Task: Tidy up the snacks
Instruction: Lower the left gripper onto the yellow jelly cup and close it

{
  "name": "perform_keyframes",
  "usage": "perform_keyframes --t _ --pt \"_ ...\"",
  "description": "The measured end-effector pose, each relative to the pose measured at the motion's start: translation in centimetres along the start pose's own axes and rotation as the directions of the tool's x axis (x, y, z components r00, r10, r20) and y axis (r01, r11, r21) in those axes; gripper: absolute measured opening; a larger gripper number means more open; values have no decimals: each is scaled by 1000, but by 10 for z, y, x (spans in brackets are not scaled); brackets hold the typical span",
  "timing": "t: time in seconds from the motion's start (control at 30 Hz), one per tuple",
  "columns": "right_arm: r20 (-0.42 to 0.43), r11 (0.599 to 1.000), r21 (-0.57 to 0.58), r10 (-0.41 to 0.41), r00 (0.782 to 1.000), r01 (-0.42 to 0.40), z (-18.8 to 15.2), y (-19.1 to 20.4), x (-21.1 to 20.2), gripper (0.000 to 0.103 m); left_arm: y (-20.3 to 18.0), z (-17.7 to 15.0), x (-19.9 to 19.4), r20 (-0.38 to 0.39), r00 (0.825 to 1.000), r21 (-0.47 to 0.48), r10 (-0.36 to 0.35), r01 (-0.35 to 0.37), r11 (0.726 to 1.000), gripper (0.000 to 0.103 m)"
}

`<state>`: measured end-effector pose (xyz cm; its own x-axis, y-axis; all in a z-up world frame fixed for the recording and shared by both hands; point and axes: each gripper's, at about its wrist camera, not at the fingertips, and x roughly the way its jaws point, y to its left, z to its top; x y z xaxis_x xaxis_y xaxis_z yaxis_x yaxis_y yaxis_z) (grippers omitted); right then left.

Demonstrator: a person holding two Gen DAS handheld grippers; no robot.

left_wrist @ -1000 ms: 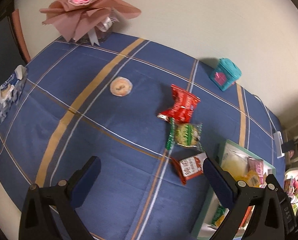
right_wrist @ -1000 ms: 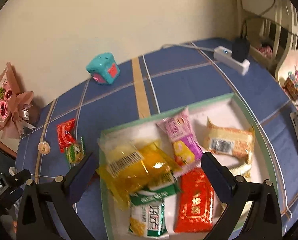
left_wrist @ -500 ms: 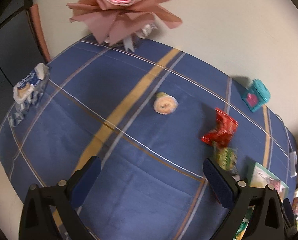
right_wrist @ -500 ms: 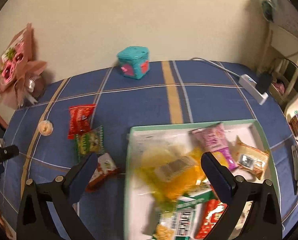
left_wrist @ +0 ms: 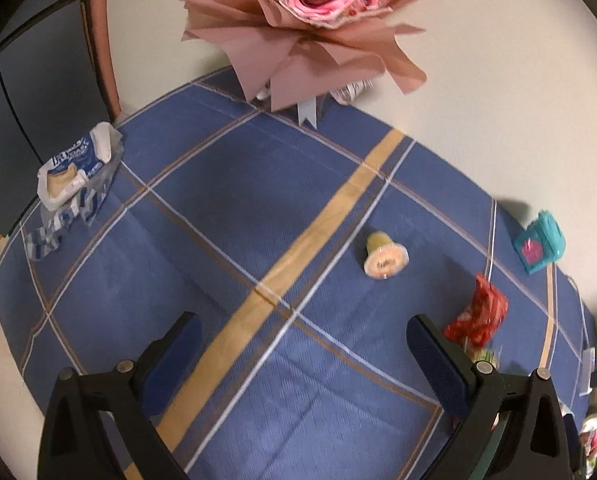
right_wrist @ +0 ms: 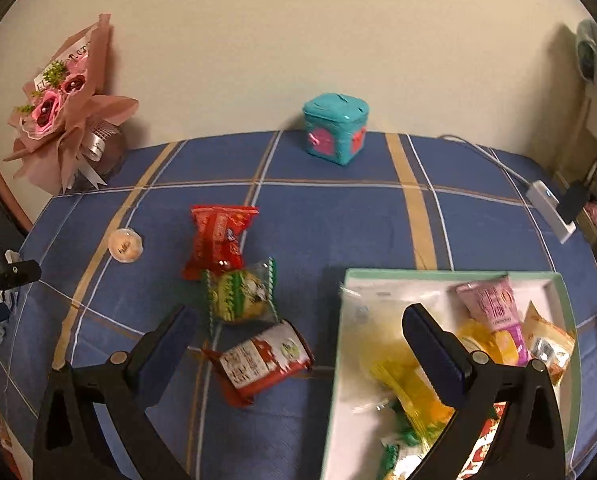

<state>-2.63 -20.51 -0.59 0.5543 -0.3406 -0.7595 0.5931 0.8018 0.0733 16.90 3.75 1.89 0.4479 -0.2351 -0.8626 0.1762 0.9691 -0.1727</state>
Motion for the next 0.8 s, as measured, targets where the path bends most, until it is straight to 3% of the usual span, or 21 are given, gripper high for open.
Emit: perform_keyframes --t 0.17,0.33,0.57,0.73,0.8 --pt "17 1000 -15 28 999 -27 13 12 12 103 -1 15 10 26 999 -6 -47 47 999 103" --pt "-12 999 -39 35 999 -35 28 26 38 103 -19 31 35 3 999 79 -41 41 996 103" --pt "-81 997 -10 78 994 -80 53 43 78 103 -50 52 77 -91 994 193 -56 73 978 103" --pt "-147 994 -27 103 984 -108 61 59 105 103 -55 57 108 -200 970 124 -140 167 978 93" --pt "-169 994 -38 93 981 -101 63 63 116 103 -59 57 118 -223 965 123 -137 167 978 89"
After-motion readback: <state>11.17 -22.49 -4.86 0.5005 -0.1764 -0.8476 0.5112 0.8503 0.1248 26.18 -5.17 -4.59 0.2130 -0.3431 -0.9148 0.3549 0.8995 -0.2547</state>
